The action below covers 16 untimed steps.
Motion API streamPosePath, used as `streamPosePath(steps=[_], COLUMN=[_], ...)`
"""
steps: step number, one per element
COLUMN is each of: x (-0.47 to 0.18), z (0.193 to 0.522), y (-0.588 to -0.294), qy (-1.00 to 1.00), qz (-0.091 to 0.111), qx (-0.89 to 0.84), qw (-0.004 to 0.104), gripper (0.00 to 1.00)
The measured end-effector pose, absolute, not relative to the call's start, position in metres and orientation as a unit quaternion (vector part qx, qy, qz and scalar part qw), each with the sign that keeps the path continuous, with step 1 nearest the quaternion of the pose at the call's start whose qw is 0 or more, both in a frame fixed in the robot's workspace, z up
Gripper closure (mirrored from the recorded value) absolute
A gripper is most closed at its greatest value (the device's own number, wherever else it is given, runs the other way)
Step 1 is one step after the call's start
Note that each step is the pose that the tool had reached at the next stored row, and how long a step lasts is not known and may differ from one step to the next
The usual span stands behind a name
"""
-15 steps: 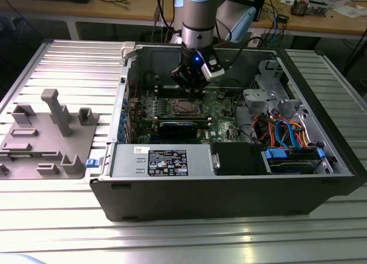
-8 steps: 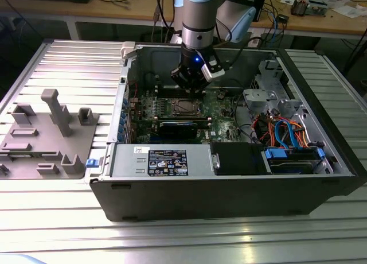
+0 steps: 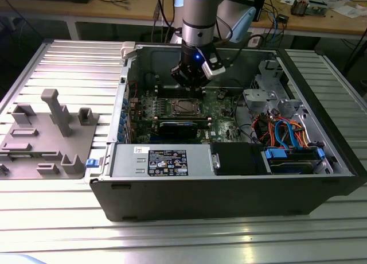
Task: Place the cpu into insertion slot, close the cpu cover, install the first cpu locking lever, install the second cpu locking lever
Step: 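Install the second cpu locking lever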
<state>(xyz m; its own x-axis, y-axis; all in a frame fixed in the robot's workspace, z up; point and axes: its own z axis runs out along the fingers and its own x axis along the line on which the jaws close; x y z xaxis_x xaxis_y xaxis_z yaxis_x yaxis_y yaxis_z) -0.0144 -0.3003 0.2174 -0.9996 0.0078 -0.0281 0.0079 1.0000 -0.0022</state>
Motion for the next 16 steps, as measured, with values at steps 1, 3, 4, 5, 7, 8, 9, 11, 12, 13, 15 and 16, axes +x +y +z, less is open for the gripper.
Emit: streamPosePath(steps=[1,3,4,5,7,8,9,11,12,13,15,16], x=[-0.0144,-0.0144,-0.0144,-0.0144,-0.0144,-0.0144,-0.0142,-0.0141,-0.0141,-0.0141,-0.0139,-0.0139], z=[0.2186,0.2202,0.221,0.2221,0.2241,0.2247,0.2248,0.2249,0.2249,0.2249,0.2249,0.2249], y=[-0.3003,-0.3003,-0.3003,-0.3003,-0.3003,-0.3003,-0.3003,-0.3003,-0.3003,-0.3003,-0.3003,-0.3003], qy=[1.0,1.0,1.0,1.0,1.0,1.0,1.0,1.0,1.0,1.0,1.0,1.0], qz=[-0.001,-0.001,-0.001,-0.001,-0.001,-0.001,-0.001,-0.001,-0.001,-0.001,-0.001,-0.001], qx=[0.004,0.004,0.004,0.004,0.004,0.004,0.004,0.004,0.004,0.004,0.004,0.004], qw=[0.014,0.014,0.014,0.014,0.014,0.014,0.014,0.014,0.014,0.014,0.014,0.014], gripper=[0.89,0.89,0.89,0.89,0.89,0.89,0.89,0.89,0.89,0.89,0.89,0.89])
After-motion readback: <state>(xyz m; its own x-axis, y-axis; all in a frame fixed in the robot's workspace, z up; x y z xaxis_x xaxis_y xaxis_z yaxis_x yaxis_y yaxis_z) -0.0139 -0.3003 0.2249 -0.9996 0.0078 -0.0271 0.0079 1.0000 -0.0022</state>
